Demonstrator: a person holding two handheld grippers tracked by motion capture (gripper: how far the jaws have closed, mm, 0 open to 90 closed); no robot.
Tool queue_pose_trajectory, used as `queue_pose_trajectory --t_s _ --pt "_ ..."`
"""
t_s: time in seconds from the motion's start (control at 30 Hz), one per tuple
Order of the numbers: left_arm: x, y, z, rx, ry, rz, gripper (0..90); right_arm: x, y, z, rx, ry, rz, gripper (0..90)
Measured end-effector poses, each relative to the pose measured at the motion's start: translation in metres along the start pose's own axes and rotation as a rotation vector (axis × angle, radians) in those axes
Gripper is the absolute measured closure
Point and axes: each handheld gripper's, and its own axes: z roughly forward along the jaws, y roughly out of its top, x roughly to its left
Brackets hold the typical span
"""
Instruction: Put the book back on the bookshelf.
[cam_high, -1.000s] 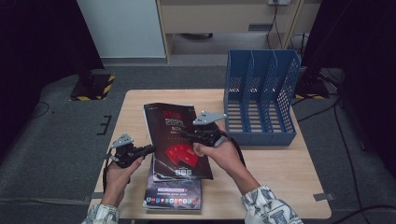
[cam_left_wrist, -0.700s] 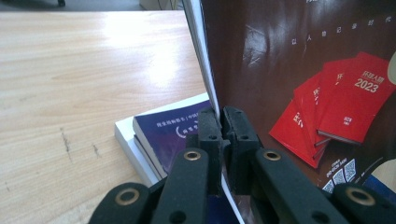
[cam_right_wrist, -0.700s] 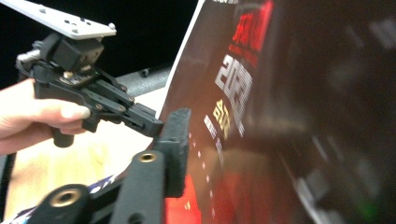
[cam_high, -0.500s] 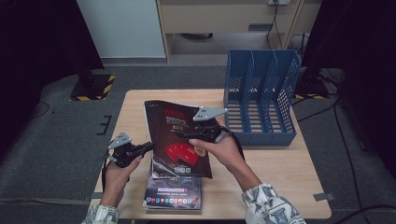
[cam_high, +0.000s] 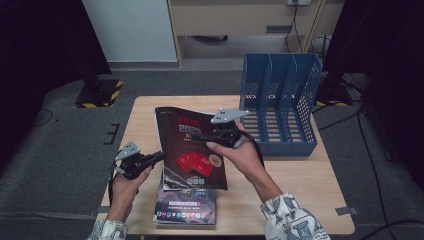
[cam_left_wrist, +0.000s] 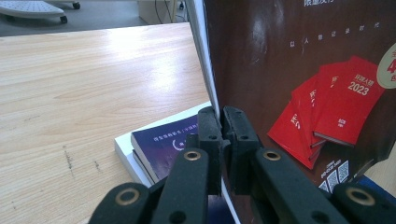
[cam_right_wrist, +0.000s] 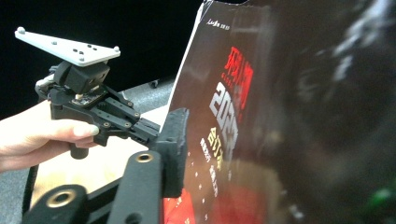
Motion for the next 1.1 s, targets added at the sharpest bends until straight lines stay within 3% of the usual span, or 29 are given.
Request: queue_pose_trajectory --t_s 0.3,0.53,0.63,0.67,0.73,0.83,0.87,0.9,0.97,1.1 --pt "-0.001 0.0 0.0 -0.003 0.001 0.01 86.0 -0.002 0.008 -0.002 -0.019 0.009 0.015 66.1" --pt "-0.001 0.0 -0.001 -0.004 -0.001 0.011 85.9 -0.001 0.01 0.0 -0.007 0.006 0.027 83.2" --pt "0.0 0.0 0.0 -0.009 0.001 -0.005 84.5 -0.003 0.01 -0.001 -0.007 -0.012 0.027 86.5" --pt "0.001 -0.001 0.0 -0.022 0.014 -0.018 81.0 -0.004 0.01 -0.001 -0.012 -0.022 0.027 86.7" --pt "0.003 -0.003 0.001 -0.035 0.069 -0.047 58.0 -0.005 0.009 -0.002 -0.023 -0.023 0.036 86.8" --pt "0.009 -0.008 0.005 0.013 0.135 -0.05 31.0 -0.007 0.009 -0.004 -0.034 -0.037 0.037 86.8" --pt "0.009 -0.008 0.005 0.013 0.135 -0.05 24.1 -0.007 0.009 -0.004 -0.034 -0.037 0.037 86.8" --pt "0.013 -0.013 0.006 0.03 0.149 -0.059 23.7 -0.008 0.01 -0.007 -0.05 -0.041 0.04 86.9" --pt "0.016 -0.017 0.007 0.077 0.181 -0.033 18.4 -0.009 0.011 -0.009 -0.065 -0.048 0.036 86.9" --pt "0.021 -0.024 0.012 0.129 0.18 -0.046 10.7 -0.01 0.013 -0.014 -0.085 -0.062 0.032 86.9"
